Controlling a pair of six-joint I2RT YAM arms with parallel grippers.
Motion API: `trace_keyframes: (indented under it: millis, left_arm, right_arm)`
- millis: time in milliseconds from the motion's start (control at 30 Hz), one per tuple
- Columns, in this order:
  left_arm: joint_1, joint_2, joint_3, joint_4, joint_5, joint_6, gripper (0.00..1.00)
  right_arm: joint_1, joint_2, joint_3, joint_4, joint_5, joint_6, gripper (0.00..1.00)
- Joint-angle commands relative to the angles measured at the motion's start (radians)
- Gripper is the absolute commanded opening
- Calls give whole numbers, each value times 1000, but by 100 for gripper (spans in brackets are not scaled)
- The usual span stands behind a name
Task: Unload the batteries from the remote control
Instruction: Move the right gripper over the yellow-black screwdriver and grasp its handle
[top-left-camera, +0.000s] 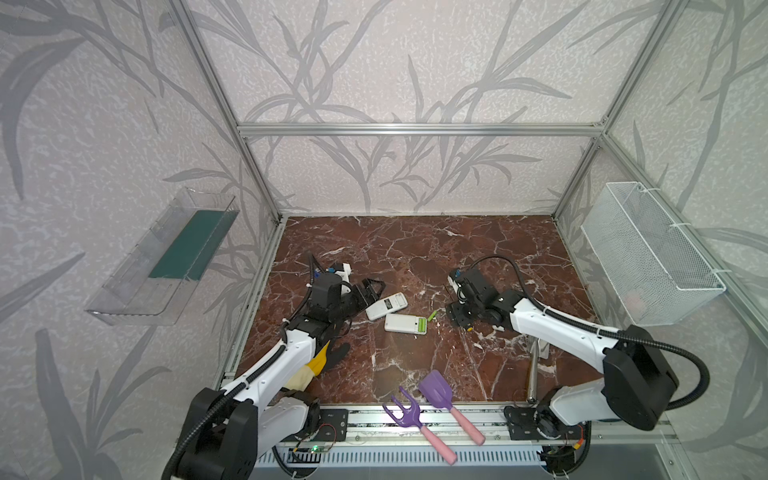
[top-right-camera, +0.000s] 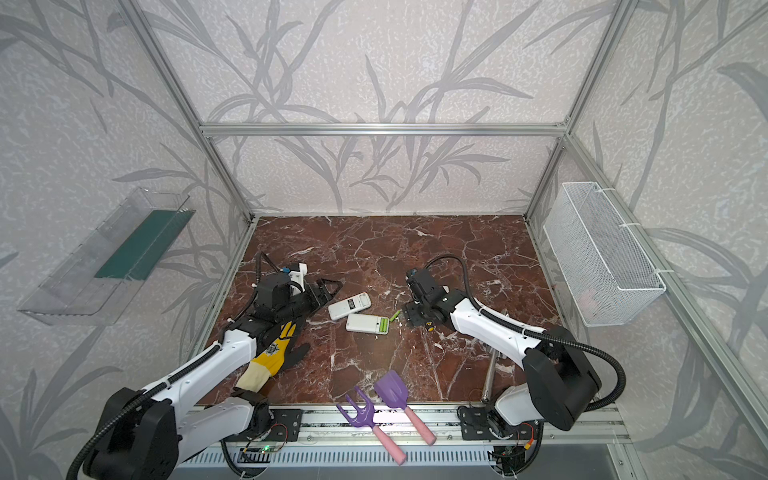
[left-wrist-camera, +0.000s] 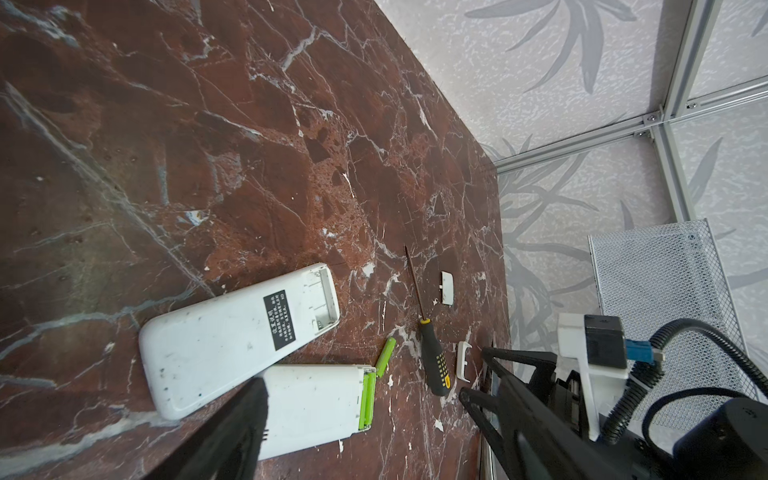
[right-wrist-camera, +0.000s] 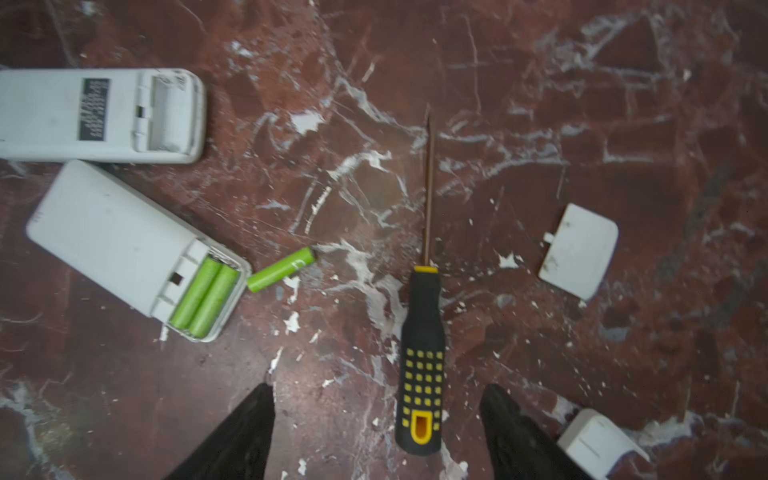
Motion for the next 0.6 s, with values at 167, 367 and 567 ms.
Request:
trace_keyframes:
  millis: [167, 367, 567]
  left_arm:
    - [2, 15, 32, 39, 33, -19, 86]
    - [1, 32, 41, 44, 44, -35, 85]
    - [-6, 42, 52, 42, 49, -40, 85]
  right_arm:
    - [-24, -24, -126, 99, 20, 120, 66]
    - [-24, 77, -105, 121, 17, 106, 53]
    - [-23, 126, -104, 165, 16, 100, 34]
